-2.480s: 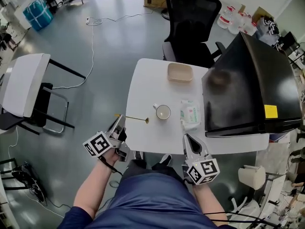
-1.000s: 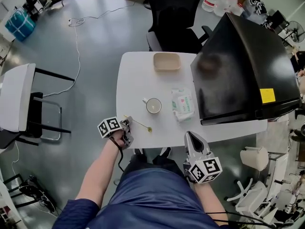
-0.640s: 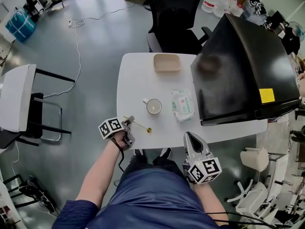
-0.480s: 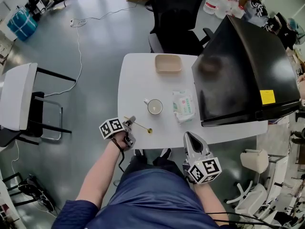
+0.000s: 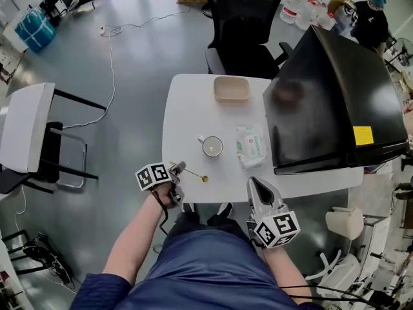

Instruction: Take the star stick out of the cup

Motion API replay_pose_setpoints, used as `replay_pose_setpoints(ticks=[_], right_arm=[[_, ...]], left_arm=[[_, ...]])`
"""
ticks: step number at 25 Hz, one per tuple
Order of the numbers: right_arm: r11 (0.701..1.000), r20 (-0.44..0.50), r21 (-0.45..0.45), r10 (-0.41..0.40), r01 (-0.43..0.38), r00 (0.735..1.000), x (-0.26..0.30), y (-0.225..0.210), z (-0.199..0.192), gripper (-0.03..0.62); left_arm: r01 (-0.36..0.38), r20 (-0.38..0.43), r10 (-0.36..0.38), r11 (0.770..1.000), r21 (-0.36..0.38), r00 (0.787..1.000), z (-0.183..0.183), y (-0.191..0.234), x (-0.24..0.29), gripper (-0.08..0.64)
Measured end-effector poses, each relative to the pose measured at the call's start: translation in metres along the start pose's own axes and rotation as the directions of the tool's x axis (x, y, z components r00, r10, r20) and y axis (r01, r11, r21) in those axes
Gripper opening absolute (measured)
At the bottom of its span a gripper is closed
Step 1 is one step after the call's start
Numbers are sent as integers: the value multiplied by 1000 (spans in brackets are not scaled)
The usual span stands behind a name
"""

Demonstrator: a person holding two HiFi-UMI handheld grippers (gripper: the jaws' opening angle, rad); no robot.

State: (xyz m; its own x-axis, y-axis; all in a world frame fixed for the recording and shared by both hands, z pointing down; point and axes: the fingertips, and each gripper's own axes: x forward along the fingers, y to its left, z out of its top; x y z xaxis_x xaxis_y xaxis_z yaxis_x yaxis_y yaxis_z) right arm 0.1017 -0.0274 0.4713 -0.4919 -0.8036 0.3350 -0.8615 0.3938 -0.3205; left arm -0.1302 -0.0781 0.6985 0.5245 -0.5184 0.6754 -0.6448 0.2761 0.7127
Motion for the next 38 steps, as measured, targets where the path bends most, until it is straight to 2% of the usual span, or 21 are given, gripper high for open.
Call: replay_pose_setpoints(ticks=[5,12,17,20,22,25,29,31,34,36,38], right_arm=[[1000,-3,-9,20,-20,1000,2,5,4,6],[1000,-7,-8,19,-19,1000,1,3,4,6],[1000,-3,-6,19,-19,1000,0,1,3,6],[1000,0,-3,16,-16,1000,0,0,4,6],[1000,-2,-3,14,-14,1000,0,0,4,6],[1000,7,3,9,-10,1000,-1,-2,3,6],[1000,13,-3,4,-4,1000,-1,-4,6,6],[1000,11,-23,5,-5,1000,-1,-3,9,6],[999,24,-47,3,-2,1000,-1,-4,13,6],[998,28,-56,11,-10,1000,2,-3,17,6],[997,31,-68,24,-22,999,4,1,22,6]], left_arm=[[-36,-26,35,999,-40,999,-6,11,1,187],[-94,-43,93,995,-29,995,-12,19,1,272],[-106,-68,105,994,-14,992,-18,19,4,276],[-133,-108,136,991,26,985,-23,18,5,282],[-155,-144,170,982,111,975,-26,17,6,291],[-160,-181,215,947,278,960,-31,9,4,304],[-91,-202,186,909,407,961,-38,-13,-3,304],[-43,-187,149,878,477,971,-39,-27,-12,302],[33,-125,39,847,530,991,-30,-56,-30,299],[52,-62,-20,809,586,998,-18,-77,-44,298],[45,-3,-57,750,660,998,-8,-96,-58,276]])
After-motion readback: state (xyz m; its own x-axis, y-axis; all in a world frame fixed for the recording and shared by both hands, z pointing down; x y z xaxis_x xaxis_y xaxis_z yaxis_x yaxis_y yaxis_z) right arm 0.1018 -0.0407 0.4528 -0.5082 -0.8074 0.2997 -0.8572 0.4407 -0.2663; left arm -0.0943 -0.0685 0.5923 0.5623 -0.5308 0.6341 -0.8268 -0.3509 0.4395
